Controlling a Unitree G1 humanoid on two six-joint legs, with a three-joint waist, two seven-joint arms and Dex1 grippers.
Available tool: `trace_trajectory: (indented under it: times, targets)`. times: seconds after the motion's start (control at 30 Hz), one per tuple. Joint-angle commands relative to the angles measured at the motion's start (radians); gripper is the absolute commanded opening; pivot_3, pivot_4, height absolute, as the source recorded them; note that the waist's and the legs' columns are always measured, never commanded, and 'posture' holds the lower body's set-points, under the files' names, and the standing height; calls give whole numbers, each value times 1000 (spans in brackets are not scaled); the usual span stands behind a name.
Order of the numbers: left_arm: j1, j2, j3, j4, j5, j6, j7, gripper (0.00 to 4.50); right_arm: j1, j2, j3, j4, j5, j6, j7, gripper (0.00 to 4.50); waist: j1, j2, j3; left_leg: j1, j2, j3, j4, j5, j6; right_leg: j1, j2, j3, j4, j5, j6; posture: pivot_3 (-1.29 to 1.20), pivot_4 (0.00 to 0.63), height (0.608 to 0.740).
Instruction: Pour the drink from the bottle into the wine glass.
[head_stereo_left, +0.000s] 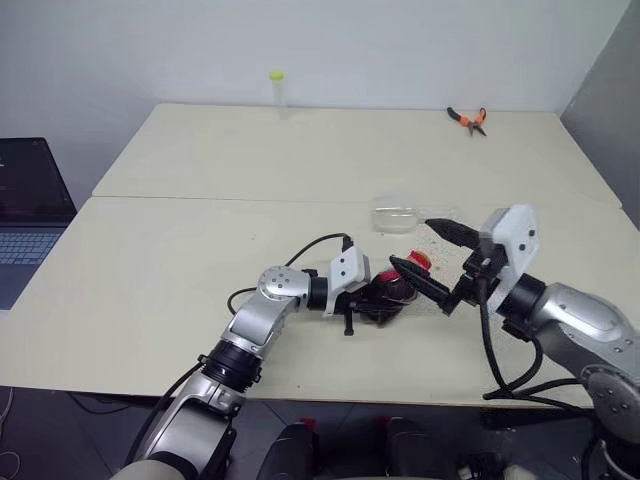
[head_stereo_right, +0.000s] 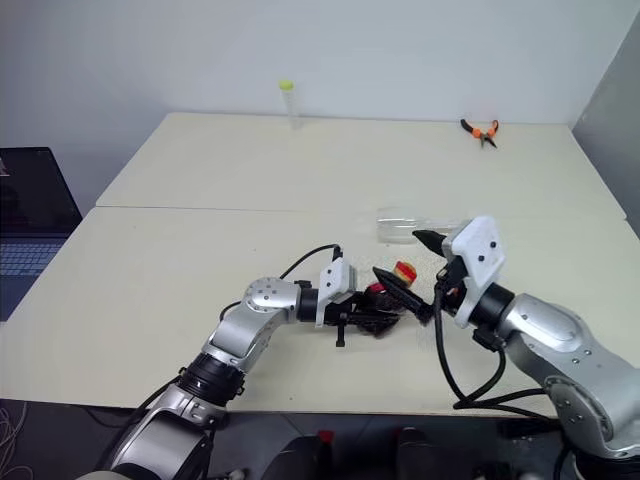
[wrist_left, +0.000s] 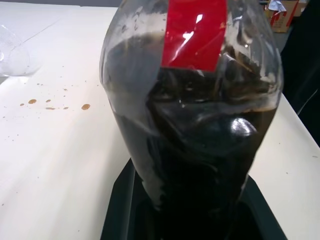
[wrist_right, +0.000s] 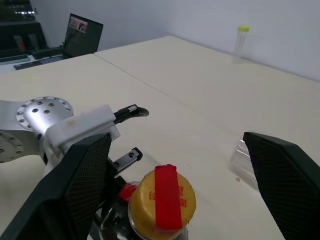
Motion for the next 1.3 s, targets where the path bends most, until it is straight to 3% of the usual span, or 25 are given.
trace_trajectory:
  times: [0.03, 0.4, 0.53, 0.7, 0.9, 1.1, 1.3]
  targets:
    - [-19, -9, 15, -24, -9, -25, 2, 686, -1, 2, -31, 8, -46, -23, -20, 4500, 0, 0, 0, 0, 0, 0, 0, 0, 0, 0, 0, 0, 0, 0, 0, 0, 150, 740]
    - [-17, -7, 14, -19, -5, -29, 0, 686, 196, -75, -268, 34, 74, -24, 137, 4500, 2, 0, 0, 0, 0, 0, 0, 0, 0, 1, 0, 0, 0, 0, 0, 0, 150, 740]
    - [-16, -4, 16, -19, -5, -30, -4, 683, 260, -132, -343, 0, 196, 23, 213, 4500, 1, 0, 0, 0, 0, 1, 0, 0, 0, 1, 1, 0, 0, 0, 0, 0, 150, 740]
    - [-16, -4, 15, -19, -4, -32, -3, 683, 191, -138, -311, -33, 282, 40, 162, 4500, -3, 0, 0, 1, 1, 1, 0, 0, 0, 1, 1, 0, 0, 0, 0, 0, 150, 740]
    - [-16, -4, 14, -20, -3, -31, -1, 683, 25, -58, -181, -19, 239, 42, 17, 4500, -10, 0, 0, 0, 1, -1, -1, 0, 0, 1, 1, -1, 0, 0, 0, 0, 150, 740]
    - [-16, -4, 14, -18, -2, -32, 0, 683, 10, -56, -115, -1, 155, 20, 1, 4500, -9, 0, 0, -1, -1, 0, 0, 0, 0, 0, -1, 0, -1, 0, 0, 0, 150, 740]
    - [-16, -4, 13, -17, -2, -33, -1, 682, 44, -65, -127, 5, 119, 17, 15, 4500, -10, 0, 0, -1, 0, 0, 0, 0, 0, 0, 0, 0, -1, 0, 0, 0, 150, 740]
